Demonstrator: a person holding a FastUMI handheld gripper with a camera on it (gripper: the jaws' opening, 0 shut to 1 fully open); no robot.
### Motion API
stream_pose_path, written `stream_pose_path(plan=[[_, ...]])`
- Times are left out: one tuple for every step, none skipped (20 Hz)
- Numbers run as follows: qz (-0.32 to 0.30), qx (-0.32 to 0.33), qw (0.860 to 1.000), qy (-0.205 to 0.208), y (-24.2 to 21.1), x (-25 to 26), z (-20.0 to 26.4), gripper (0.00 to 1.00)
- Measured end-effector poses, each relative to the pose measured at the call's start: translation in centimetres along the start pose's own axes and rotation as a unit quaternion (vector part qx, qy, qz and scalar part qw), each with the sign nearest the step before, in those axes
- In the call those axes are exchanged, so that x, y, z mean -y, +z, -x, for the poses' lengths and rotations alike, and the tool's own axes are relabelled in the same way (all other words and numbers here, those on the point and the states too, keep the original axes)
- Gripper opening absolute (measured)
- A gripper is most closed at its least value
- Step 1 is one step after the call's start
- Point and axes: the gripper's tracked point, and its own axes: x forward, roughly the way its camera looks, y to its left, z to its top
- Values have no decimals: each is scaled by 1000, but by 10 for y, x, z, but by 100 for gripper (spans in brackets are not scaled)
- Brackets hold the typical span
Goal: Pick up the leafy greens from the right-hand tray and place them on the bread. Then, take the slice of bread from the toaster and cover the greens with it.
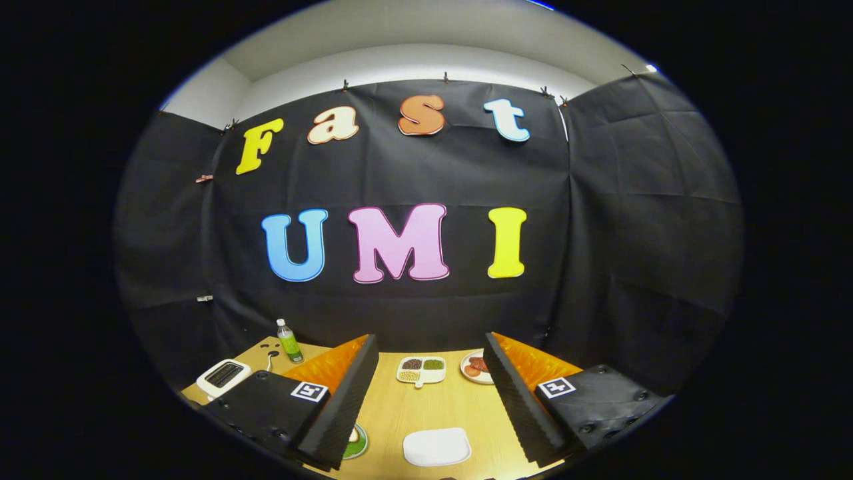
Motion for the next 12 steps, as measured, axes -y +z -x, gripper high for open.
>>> stream_pose_path(plan=[[-7, -9, 1000, -1, -5, -2, -3, 98], [-13, -15, 1000, 1, -7, -7, -7, 98], [-18, -20, 1000, 1, -8, -11, -12, 98], [-19, -18, 1000, 2, -7, -15, -18, 98], [-18, -15, 1000, 1, -4, -18, -23, 98], [-15, -10, 1000, 0, -1, -21, -28, 98], [-13, -7, 1000, 1, 0, -25, -29, 98], [-11, -6, 1000, 0, 0, -29, -29, 98], [-10, -7, 1000, 1, 0, -32, -30, 98], [-9, -8, 1000, 0, 0, -35, -31, 98], [-7, -10, 1000, -1, -2, -37, -32, 98], [-5, -13, 1000, -2, -4, -39, -32, 98]])
